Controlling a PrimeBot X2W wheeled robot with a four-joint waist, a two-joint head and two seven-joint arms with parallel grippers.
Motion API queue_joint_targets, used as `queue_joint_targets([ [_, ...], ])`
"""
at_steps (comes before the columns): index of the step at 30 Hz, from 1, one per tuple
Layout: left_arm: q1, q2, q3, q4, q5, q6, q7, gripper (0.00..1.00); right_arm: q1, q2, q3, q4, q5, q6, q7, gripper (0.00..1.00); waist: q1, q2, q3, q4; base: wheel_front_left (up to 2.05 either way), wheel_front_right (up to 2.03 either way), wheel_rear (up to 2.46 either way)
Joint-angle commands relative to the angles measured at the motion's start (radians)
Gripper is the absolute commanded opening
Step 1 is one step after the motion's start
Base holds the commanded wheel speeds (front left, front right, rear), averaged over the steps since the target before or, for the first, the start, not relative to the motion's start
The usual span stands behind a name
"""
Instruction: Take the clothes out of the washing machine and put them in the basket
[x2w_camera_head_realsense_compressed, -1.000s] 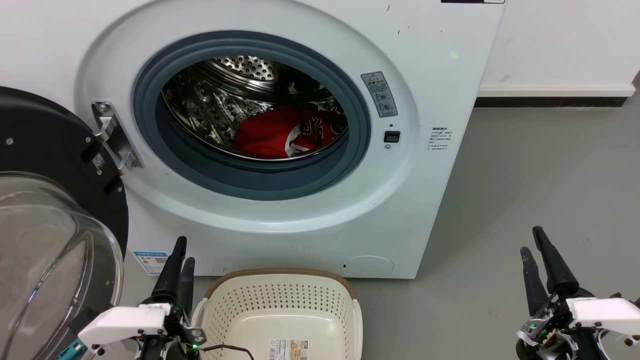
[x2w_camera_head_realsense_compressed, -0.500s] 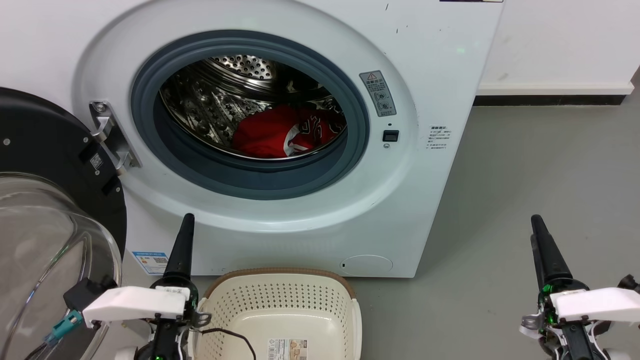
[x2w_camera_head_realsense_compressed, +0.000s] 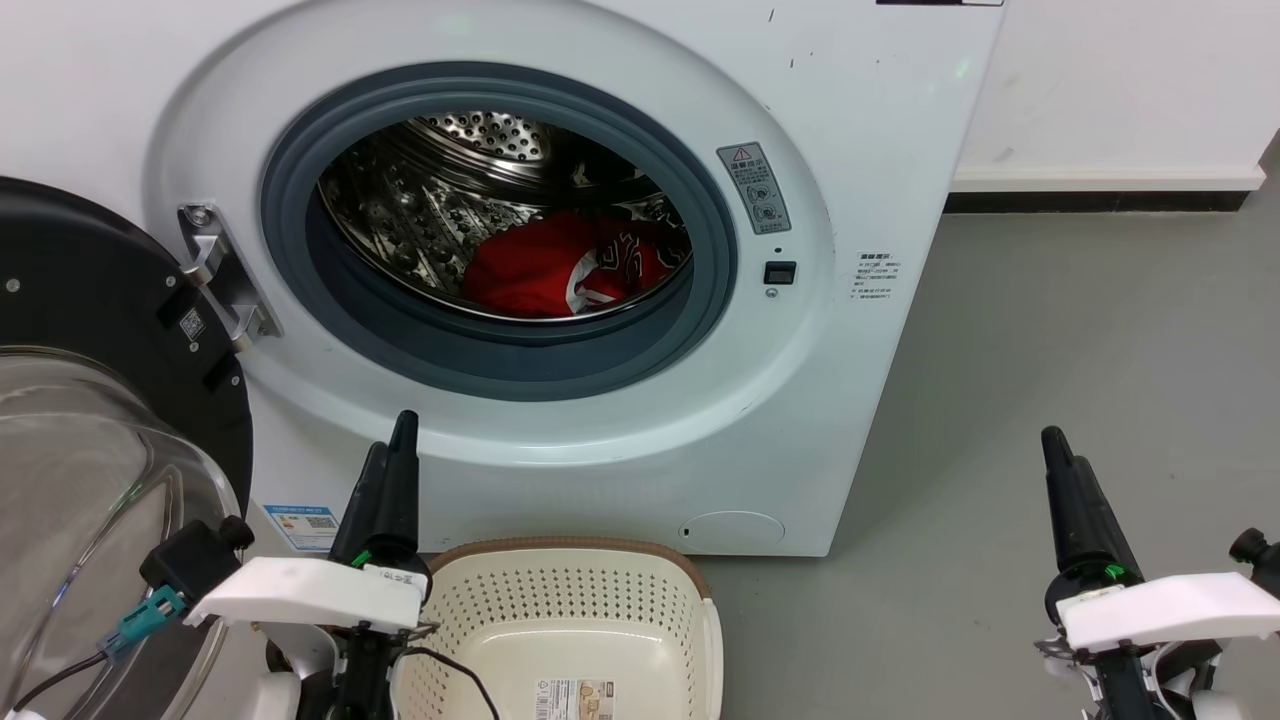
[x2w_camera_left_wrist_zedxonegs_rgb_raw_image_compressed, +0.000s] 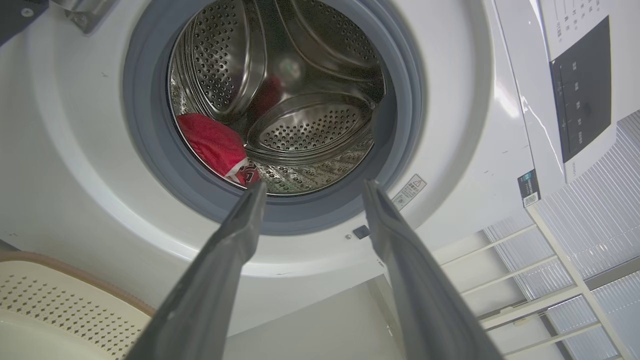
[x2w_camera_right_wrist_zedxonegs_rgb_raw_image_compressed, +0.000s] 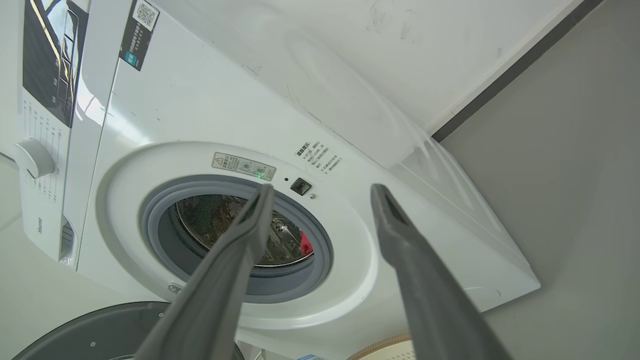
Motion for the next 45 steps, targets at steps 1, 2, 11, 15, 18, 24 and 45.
queue_joint_targets([
  [1, -0.026, 0.01, -0.008, -0.016, 0.052, 0.0, -0.012, 1.0, -0.004, -0.002, 0.006, -0.021, -0.058, 0.0, -0.014, 1.0, 0.0, 0.0, 0.0, 0.0, 0.0, 0.0, 0.0],
  [2, -0.026, 0.011, -0.01, -0.014, 0.07, 0.0, -0.015, 1.0, -0.002, -0.002, 0.007, -0.021, -0.078, 0.0, -0.018, 1.0, 0.0, 0.0, -0.001, 0.0, 0.0, 0.0, 0.0],
  [11, -0.026, 0.011, -0.019, 0.001, 0.22, 0.0, -0.046, 1.0, 0.008, -0.002, 0.013, -0.004, -0.249, 0.0, -0.047, 1.0, 0.0, 0.0, -0.005, -0.001, 0.0, 0.0, 0.0],
  [15, -0.027, 0.012, -0.024, 0.006, 0.284, 0.0, -0.058, 1.0, 0.011, -0.002, 0.015, 0.009, -0.314, 0.0, -0.06, 1.0, 0.0, 0.0, -0.007, -0.002, 0.0, 0.0, 0.0],
  [18, -0.028, 0.013, -0.025, 0.01, 0.328, 0.0, -0.067, 1.0, 0.011, -0.002, 0.015, 0.018, -0.361, 0.0, -0.066, 1.0, 0.0, 0.0, -0.007, -0.003, 0.0, 0.0, 0.0],
  [24, -0.031, 0.013, -0.027, 0.018, 0.408, 0.0, -0.084, 1.0, 0.014, -0.001, 0.011, 0.032, -0.445, 0.0, -0.072, 1.0, 0.0, 0.0, -0.007, -0.004, 0.0, 0.0, 0.0],
  [45, -0.039, 0.009, -0.026, 0.069, 0.653, 0.0, -0.138, 1.0, 0.025, -0.001, 0.004, 0.063, -0.679, 0.0, -0.094, 1.0, 0.0, 0.0, -0.008, -0.01, 0.0, 0.0, 0.0],
])
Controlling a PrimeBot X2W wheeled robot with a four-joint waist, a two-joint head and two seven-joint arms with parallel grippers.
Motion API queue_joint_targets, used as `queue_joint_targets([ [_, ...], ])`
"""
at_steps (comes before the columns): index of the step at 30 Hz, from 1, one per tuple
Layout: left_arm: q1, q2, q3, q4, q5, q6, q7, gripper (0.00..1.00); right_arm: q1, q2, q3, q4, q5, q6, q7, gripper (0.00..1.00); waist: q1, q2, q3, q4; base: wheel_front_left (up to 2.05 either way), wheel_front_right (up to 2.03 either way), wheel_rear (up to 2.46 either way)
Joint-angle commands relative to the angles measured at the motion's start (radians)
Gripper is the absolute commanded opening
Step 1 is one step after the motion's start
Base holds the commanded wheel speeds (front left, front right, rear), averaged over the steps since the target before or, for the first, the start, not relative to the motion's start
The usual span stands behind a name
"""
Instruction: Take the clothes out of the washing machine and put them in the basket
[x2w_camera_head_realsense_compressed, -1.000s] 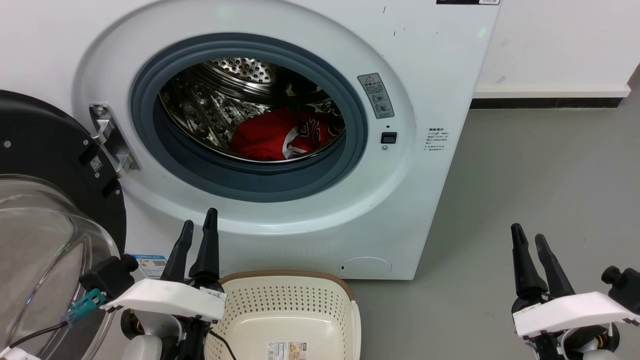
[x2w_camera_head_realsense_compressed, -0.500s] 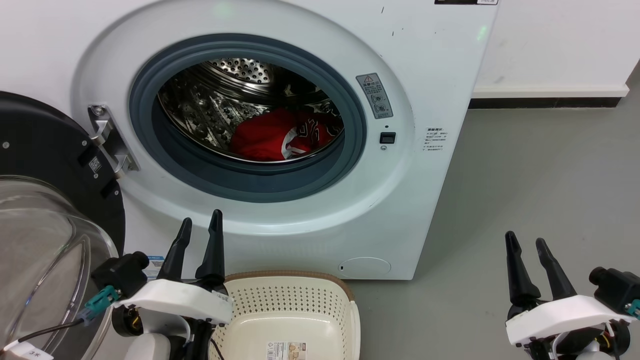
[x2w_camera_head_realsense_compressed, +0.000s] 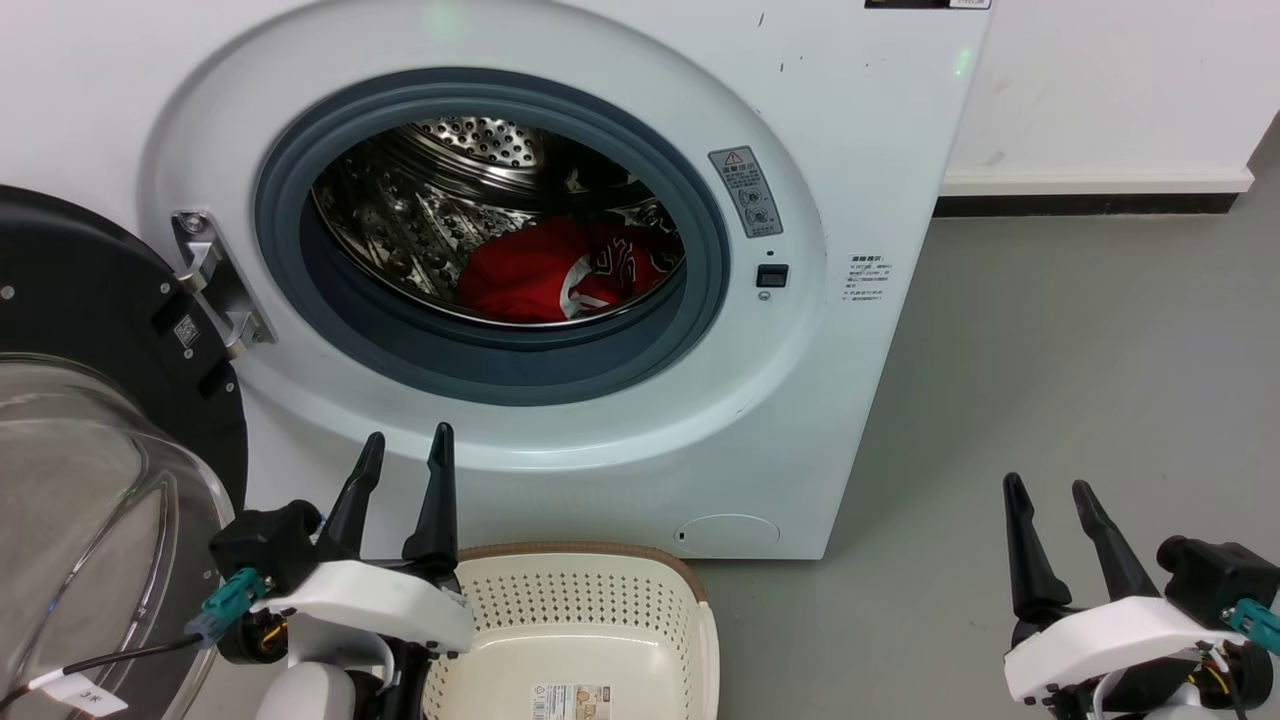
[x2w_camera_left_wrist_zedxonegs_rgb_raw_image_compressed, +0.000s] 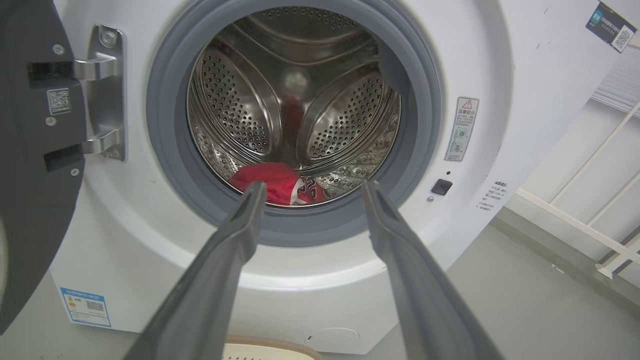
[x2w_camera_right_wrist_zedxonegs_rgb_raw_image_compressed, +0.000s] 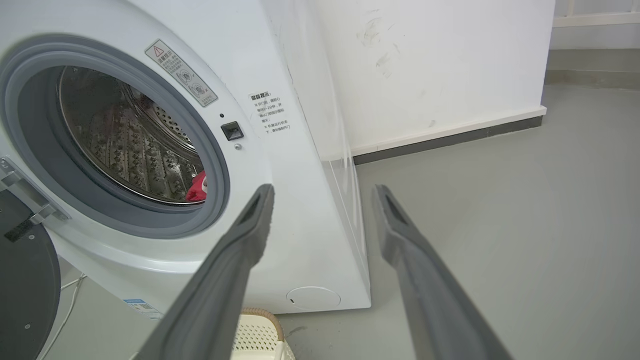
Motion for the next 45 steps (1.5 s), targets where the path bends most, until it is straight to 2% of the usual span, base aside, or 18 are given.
queue_joint_targets([
  [1, -0.017, 0.003, -0.002, -0.004, 0.017, 0.0, -0.006, 1.0, 0.005, -0.001, 0.0, -0.004, -0.018, 0.0, -0.007, 1.0, 0.0, 0.0, 0.0, 0.0, 0.0, 0.0, 0.0],
  [26, -0.014, -0.004, 0.011, 0.035, 0.227, 0.0, -0.058, 1.0, 0.009, -0.001, 0.002, 0.035, -0.218, 0.0, -0.043, 1.0, 0.0, 0.0, -0.003, 0.0, 0.0, 0.0, 0.0],
  [45, -0.015, -0.009, 0.019, 0.053, 0.307, 0.0, -0.088, 1.0, 0.006, -0.001, 0.007, 0.058, -0.308, 0.0, -0.07, 1.0, 0.0, 0.0, -0.001, -0.005, 0.0, 0.0, 0.0],
])
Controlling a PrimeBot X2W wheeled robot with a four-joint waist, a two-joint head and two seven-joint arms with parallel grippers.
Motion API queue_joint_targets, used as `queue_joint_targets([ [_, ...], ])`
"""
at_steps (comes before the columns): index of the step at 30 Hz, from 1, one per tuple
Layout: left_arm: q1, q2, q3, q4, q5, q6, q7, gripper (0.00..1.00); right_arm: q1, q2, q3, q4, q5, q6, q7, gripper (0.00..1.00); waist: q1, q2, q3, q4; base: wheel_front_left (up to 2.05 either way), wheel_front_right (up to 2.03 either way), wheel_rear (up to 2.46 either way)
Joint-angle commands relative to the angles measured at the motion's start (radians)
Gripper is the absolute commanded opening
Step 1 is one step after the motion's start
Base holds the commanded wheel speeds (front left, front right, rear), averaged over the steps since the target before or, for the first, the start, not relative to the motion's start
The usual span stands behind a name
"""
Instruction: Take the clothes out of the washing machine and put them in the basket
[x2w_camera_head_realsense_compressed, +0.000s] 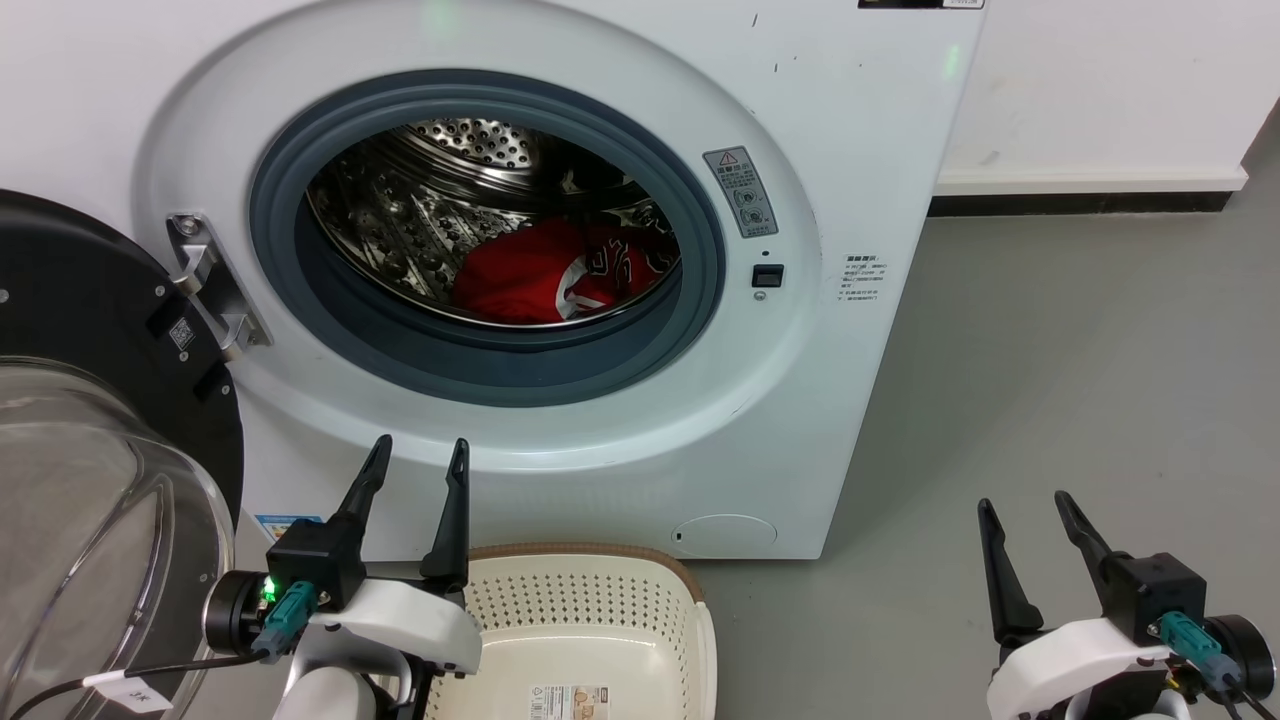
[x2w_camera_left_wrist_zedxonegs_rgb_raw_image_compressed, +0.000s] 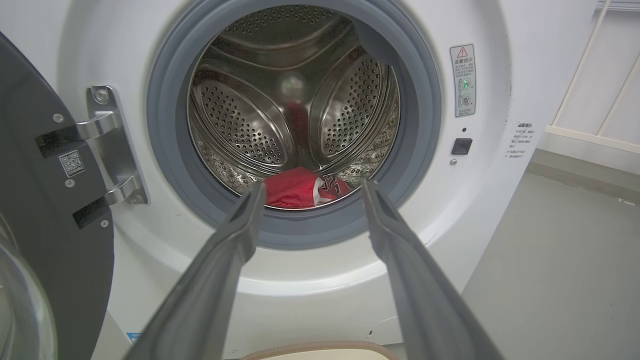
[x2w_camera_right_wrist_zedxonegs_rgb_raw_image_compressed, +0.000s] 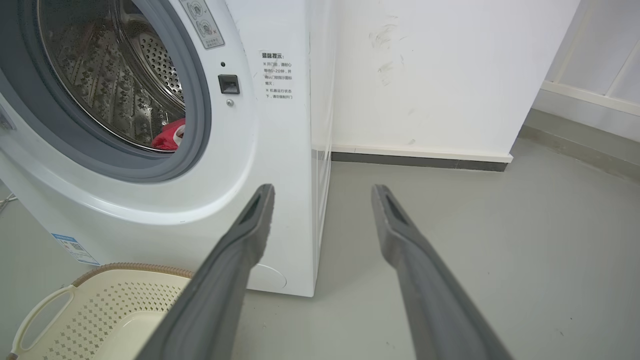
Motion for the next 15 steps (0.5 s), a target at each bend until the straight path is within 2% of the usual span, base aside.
queue_joint_targets([
  [1, -0.011, -0.001, 0.004, 0.002, 0.003, 0.0, -0.004, 1.0, 0.005, 0.0, 0.002, 0.003, 0.002, 0.0, -0.005, 1.0, -0.0001, 0.0, 0.0, 0.001, 0.0, 0.0, 0.0],
  [15, -0.03, -0.003, 0.009, 0.007, 0.016, 0.006, -0.004, 1.0, -0.002, 0.0, 0.004, 0.003, 0.017, 0.0, -0.008, 1.0, -0.0001, 0.0, 0.022, 0.004, 0.0, 0.0, 0.0],
])
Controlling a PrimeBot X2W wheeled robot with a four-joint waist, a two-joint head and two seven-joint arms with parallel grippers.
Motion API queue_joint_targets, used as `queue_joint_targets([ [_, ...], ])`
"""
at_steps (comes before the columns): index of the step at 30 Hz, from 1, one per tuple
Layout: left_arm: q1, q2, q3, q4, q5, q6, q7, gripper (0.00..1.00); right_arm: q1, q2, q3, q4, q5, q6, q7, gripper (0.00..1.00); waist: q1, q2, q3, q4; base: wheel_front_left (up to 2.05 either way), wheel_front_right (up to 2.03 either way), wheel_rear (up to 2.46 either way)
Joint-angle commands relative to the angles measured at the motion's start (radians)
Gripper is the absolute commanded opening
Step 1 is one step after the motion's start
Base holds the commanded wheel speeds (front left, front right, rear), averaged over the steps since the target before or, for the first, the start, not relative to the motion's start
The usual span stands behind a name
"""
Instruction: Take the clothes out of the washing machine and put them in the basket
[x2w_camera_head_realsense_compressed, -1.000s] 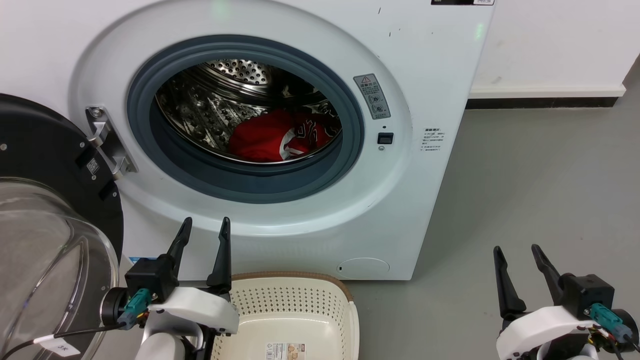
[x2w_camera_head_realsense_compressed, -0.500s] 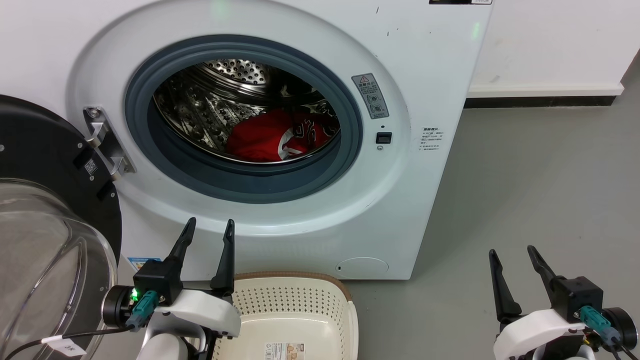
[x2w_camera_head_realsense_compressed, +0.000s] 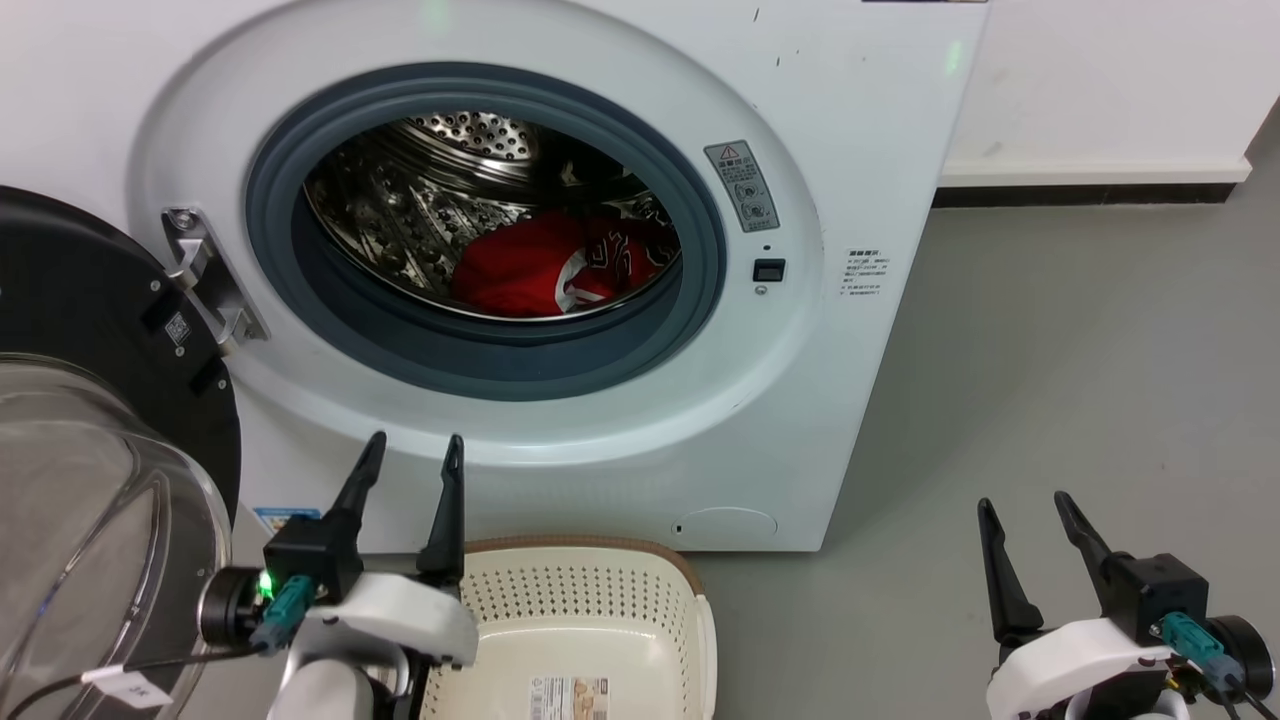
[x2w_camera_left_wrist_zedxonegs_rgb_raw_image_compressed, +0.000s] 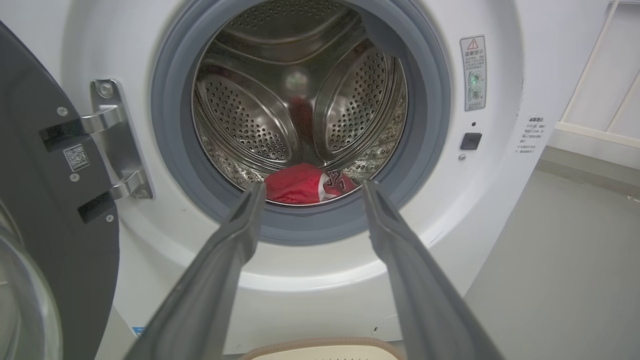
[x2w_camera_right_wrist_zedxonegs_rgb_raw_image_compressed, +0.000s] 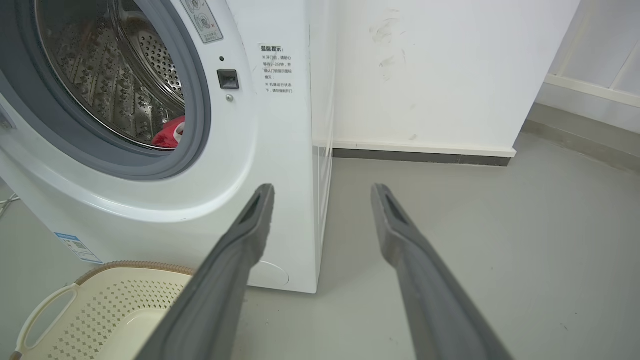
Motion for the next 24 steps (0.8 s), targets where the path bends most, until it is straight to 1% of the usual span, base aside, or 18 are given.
queue_joint_targets([
  [1, -0.041, -0.002, -0.001, -0.005, 0.011, 0.009, -0.003, 1.0, -0.01, 0.0, 0.001, -0.01, 0.006, 0.0, -0.002, 1.0, 0.0, 0.0, 0.024, 0.001, 0.0, 0.0, 0.0],
  [5, -0.076, -0.002, -0.009, 0.0, 0.018, 0.018, -0.003, 1.0, -0.033, 0.0, 0.005, -0.027, 0.01, 0.0, -0.011, 1.0, 0.0, 0.0, 0.054, 0.0, 0.0, 0.0, 0.0],
  [8, -0.139, -0.002, -0.014, 0.017, 0.024, 0.026, -0.003, 1.0, -0.047, 0.0, 0.013, -0.037, 0.018, 0.0, -0.015, 1.0, 0.0, 0.0, 0.089, -0.005, 0.0, 0.0, 0.0],
  [12, -0.237, 0.013, -0.003, 0.056, 0.034, 0.03, -0.003, 1.0, -0.082, 0.0, 0.04, -0.046, 0.029, 0.0, -0.02, 1.0, 0.0, 0.0, 0.151, -0.033, 0.0, 0.0, 0.0],
  [17, -0.376, 0.054, 0.01, 0.133, 0.049, 0.033, -0.003, 1.0, -0.133, 0.0, 0.071, -0.047, 0.053, 0.0, -0.032, 1.0, 0.0, 0.0, 0.258, -0.09, 0.0, 0.0, 0.0],
  [21, -0.505, 0.102, 0.02, 0.235, 0.062, 0.036, 0.003, 1.0, -0.179, 0.0, 0.098, -0.034, 0.081, 0.0, -0.044, 1.0, 0.0, 0.0, 0.348, -0.143, 0.0, 0.0, 0.0],
  [24, -0.601, 0.141, 0.018, 0.308, 0.071, 0.036, 0.032, 1.0, -0.212, 0.0, 0.118, -0.019, 0.105, 0.0, -0.055, 1.0, 0.0, 0.0, 0.41, -0.182, 0.0, 0.0, 0.0],
])
